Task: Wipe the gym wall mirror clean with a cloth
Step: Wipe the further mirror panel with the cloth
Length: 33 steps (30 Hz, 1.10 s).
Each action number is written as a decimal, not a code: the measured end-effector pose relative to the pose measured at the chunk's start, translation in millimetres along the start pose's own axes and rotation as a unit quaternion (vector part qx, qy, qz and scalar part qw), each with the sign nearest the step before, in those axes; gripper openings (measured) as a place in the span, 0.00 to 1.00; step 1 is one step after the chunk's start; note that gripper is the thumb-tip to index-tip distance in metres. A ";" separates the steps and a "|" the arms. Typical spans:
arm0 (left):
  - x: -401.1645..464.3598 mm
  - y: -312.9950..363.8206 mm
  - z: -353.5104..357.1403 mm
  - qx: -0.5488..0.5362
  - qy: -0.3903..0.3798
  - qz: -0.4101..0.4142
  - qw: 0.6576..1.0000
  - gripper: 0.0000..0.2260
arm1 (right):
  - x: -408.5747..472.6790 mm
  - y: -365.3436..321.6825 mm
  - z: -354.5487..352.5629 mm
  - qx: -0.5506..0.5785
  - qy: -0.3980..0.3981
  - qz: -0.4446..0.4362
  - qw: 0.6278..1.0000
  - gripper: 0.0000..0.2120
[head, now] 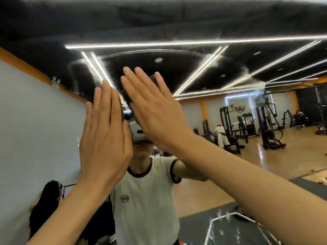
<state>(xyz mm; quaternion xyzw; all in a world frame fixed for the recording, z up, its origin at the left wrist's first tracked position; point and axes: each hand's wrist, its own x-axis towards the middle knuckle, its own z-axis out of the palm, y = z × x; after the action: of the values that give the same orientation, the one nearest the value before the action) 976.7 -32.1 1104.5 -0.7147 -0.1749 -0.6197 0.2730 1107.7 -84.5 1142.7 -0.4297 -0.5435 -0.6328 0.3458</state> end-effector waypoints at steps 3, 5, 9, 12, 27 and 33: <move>5.6 11.4 6.5 -0.007 0.002 0.004 1.000 0.28 | -24.7 65.7 -28.0 0.027 -0.007 0.094 0.995 0.25; 5.4 13.5 8.6 -0.002 -0.007 0.003 1.000 0.28 | -49.2 117.0 -47.0 0.020 0.008 0.204 0.979 0.22; 3.4 13.3 9.3 0.015 -0.015 0.002 1.000 0.28 | -70.3 157.6 -62.2 0.034 0.080 0.402 0.911 0.21; 3.5 13.0 10.2 0.020 -0.015 -0.002 1.000 0.28 | -41.5 102.4 -43.1 0.046 0.092 0.337 0.936 0.20; 34.1 -10.7 -3.2 0.016 -0.007 0.028 0.999 0.27 | 22.0 89.2 -30.1 0.048 0.062 0.249 0.965 0.22; 44.4 -1.6 4.9 0.006 -0.004 0.018 1.000 0.28 | 97.9 40.4 -1.5 -0.033 -0.023 0.050 0.998 0.24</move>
<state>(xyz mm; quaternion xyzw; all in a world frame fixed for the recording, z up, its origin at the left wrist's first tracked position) 987.3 -31.8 1148.0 -0.7187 -0.1671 -0.6106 0.2876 1105.7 -89.9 1248.4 -0.4815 -0.5080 -0.6226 0.3499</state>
